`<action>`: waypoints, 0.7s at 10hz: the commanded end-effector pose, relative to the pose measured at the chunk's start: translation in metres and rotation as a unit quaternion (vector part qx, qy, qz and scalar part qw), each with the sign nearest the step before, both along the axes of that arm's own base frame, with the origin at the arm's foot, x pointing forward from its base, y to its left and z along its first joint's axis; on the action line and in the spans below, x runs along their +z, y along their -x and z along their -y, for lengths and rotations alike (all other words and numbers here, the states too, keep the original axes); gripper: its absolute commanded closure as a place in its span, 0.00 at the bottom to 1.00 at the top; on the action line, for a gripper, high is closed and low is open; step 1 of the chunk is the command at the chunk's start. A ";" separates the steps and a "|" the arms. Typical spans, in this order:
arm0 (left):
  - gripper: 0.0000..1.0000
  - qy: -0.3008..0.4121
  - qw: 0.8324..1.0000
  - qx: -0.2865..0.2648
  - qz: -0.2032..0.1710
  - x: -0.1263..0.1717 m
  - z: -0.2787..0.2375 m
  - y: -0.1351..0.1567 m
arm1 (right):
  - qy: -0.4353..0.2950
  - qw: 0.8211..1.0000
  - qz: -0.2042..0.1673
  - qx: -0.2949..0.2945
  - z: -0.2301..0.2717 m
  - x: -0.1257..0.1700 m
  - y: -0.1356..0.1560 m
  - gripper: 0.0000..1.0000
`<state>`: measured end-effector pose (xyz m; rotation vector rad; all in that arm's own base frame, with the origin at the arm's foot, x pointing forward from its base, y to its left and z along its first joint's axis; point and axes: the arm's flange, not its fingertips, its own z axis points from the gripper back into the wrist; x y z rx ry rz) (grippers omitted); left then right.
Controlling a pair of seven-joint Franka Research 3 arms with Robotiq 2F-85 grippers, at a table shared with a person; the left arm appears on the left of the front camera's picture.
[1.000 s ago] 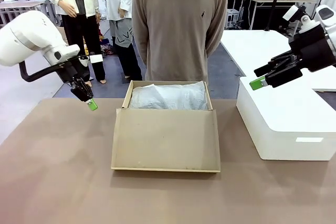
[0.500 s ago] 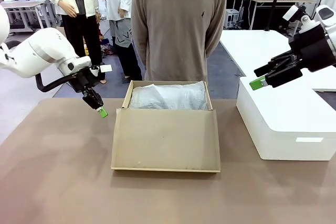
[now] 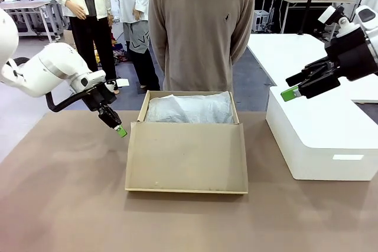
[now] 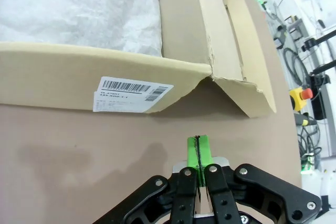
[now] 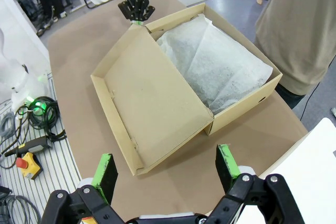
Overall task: Pack the shoes into the box.
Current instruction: Close the Shoes Box.
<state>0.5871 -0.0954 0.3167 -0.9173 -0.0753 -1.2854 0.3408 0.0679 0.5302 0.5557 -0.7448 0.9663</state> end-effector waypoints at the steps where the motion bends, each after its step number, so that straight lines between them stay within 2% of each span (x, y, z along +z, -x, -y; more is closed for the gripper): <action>1: 1.00 0.024 1.000 0.001 -0.004 -0.005 0.003 0.005 | -0.016 1.000 0.013 0.010 -0.002 -0.002 -0.003 0.00; 7: 1.00 0.036 0.999 -0.001 -0.031 -0.028 0.019 0.011 | -0.016 1.000 0.013 0.010 -0.002 -0.002 -0.003 0.00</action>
